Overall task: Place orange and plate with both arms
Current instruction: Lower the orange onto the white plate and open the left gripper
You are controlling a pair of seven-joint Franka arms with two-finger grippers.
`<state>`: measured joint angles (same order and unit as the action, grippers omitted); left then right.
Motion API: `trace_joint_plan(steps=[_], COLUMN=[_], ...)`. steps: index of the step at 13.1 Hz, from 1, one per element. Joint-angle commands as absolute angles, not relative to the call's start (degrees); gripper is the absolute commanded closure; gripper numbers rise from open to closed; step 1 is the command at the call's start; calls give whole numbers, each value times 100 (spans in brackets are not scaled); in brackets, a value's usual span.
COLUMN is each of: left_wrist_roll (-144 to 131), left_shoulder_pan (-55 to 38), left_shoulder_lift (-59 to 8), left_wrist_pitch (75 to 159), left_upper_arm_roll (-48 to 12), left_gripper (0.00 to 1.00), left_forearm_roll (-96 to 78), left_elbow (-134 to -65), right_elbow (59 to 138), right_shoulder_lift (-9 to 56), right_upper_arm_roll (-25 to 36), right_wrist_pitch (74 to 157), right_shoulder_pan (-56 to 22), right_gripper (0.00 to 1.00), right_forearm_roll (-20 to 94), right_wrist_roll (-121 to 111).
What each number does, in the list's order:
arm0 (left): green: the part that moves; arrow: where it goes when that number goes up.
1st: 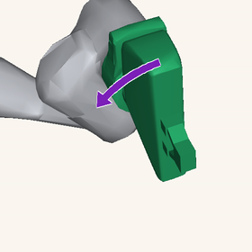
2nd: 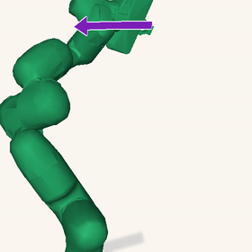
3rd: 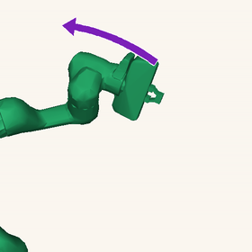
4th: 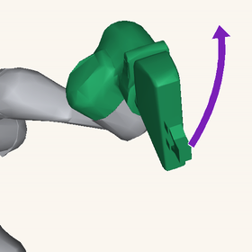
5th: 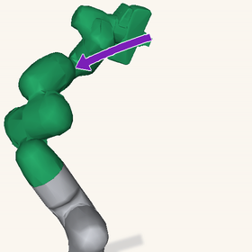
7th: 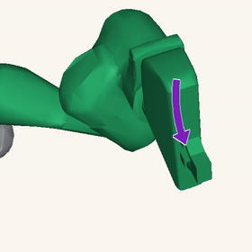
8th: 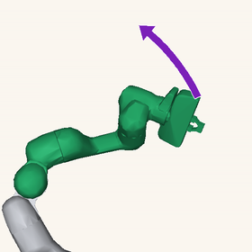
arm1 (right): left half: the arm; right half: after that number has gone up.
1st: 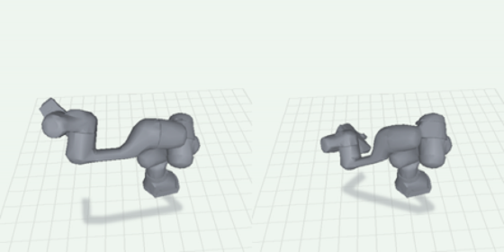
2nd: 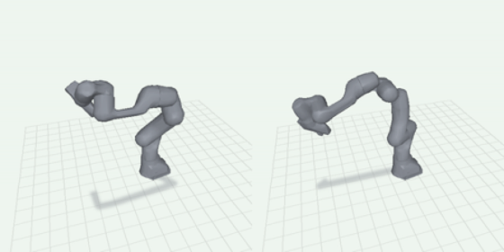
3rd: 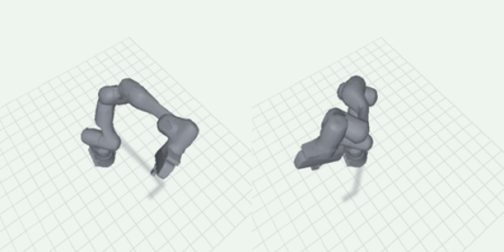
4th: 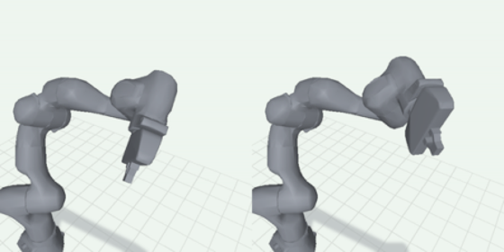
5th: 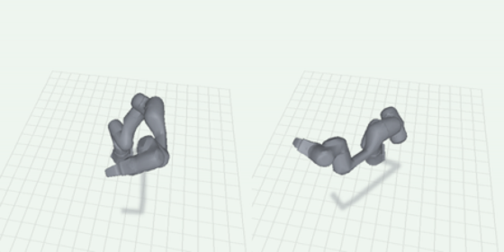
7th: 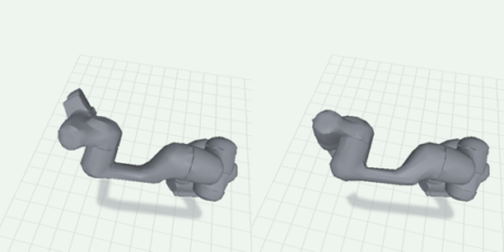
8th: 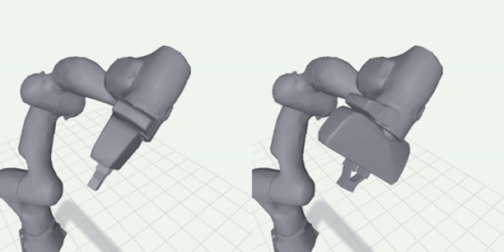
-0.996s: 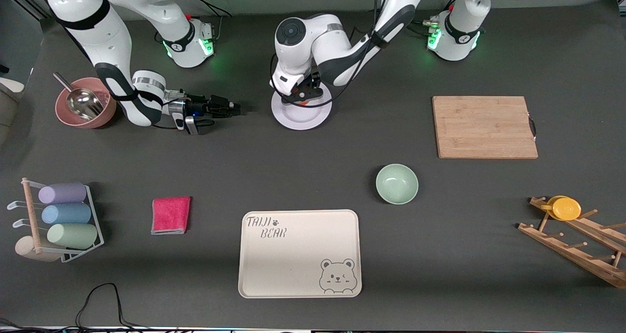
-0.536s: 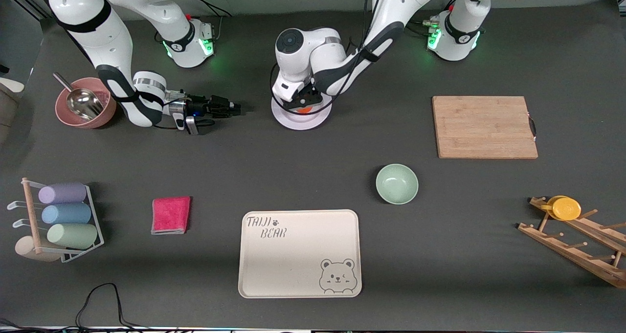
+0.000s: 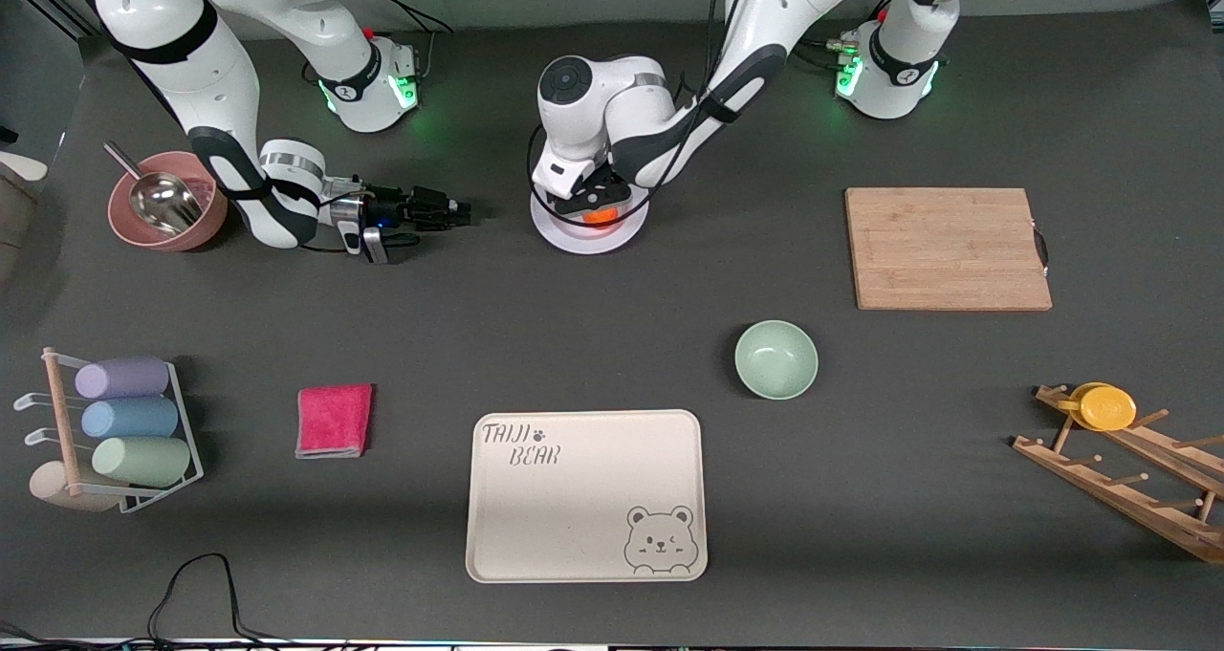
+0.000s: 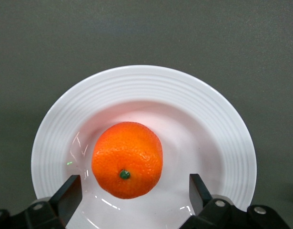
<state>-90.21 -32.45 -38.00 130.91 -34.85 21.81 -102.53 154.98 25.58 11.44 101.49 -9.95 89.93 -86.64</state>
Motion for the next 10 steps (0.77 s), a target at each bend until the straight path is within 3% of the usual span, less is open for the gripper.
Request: trace_joint_plan(steps=[1, 4, 10], left_wrist_roll=[-9211, -8844, -5684], left_shoulder_pan=[-3322, -3034, -917], left_shoulder_lift=[-3718, -3394, -1778], left_wrist_pitch=[13017, 12396, 11165], left_upper_arm_roll=[-3428, -3436, -3578], left_gripper=[0, 0, 1], left_forearm_roll=[2294, 2285, 873], left_elbow=[-10213, -10126, -9924], right_elbow=[15416, 15363, 15206], right_shoulder_lift=[2672, 2698, 2751], right_upper_arm_roll=[1134, 1081, 1028], right_wrist_pitch=[10204, 10274, 10380], right_shoulder_pan=[-1046, -1247, -1950], right_gripper=[55, 55, 55], right_forearm_roll=[9079, 9149, 9824], right_wrist_roll=[-8622, -8631, -8718])
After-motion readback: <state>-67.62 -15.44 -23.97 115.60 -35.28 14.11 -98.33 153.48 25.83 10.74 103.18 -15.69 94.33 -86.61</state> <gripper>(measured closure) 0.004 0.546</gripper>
